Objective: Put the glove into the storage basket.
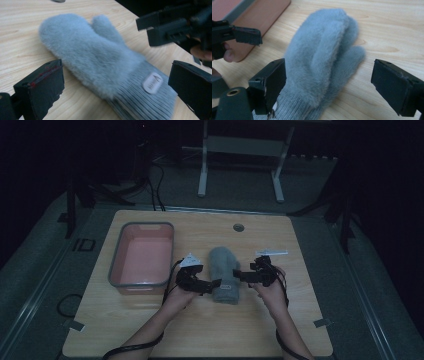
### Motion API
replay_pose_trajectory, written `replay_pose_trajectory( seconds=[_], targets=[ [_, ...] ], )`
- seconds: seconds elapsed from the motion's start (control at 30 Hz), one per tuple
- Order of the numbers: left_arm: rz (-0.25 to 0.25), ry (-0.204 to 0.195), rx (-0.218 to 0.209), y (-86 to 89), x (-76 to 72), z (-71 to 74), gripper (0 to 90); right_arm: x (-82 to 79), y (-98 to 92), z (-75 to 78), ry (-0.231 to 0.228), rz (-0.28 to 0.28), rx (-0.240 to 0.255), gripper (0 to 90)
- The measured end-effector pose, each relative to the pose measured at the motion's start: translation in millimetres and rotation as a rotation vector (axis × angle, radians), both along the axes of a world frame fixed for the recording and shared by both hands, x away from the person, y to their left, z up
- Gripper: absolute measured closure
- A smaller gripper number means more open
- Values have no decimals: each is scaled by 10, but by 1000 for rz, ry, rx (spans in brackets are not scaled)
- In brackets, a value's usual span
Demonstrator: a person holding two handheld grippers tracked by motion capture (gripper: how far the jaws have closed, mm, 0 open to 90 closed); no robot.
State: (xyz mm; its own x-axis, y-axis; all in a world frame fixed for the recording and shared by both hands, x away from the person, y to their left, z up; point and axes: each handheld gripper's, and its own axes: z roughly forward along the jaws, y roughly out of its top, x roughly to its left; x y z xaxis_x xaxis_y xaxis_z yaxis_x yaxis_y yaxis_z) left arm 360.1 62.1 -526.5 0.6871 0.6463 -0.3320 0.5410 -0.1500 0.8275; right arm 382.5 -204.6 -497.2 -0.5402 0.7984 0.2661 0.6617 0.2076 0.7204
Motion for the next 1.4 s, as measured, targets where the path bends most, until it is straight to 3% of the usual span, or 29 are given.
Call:
replay_pose_trajectory(
  seconds=[0.13,0.2,0.3,0.33,0.5,0.6,0.67,0.87,1.1,1.23,1.4],
  targets=[
    [-2,22,33,-48,92,-38,7,69,53,-122,58,-12,14,116],
    [12,43,51,-70,133,-70,60,96,85,-175,67,-17,14,150],
    [7,74,72,-105,178,-124,62,126,115,-234,80,-27,11,159],
    [5,85,69,-119,186,-139,111,153,140,-299,99,-34,9,183],
    [-15,115,97,-193,211,-167,153,107,119,-385,141,-39,24,340],
    [-16,143,99,-206,228,-190,156,102,72,-448,185,-50,52,360],
    [-16,161,108,-216,237,-210,156,105,50,-509,224,-63,98,381],
    [-26,181,111,-246,270,-260,178,107,72,-527,212,-23,85,490],
    [-65,195,83,-290,314,-314,342,127,75,-537,231,7,90,593],
    [-90,205,64,-314,338,-335,493,129,76,-541,230,17,94,659],
    [-115,183,64,-328,336,-322,683,93,100,-528,207,8,88,741]
  ],
)
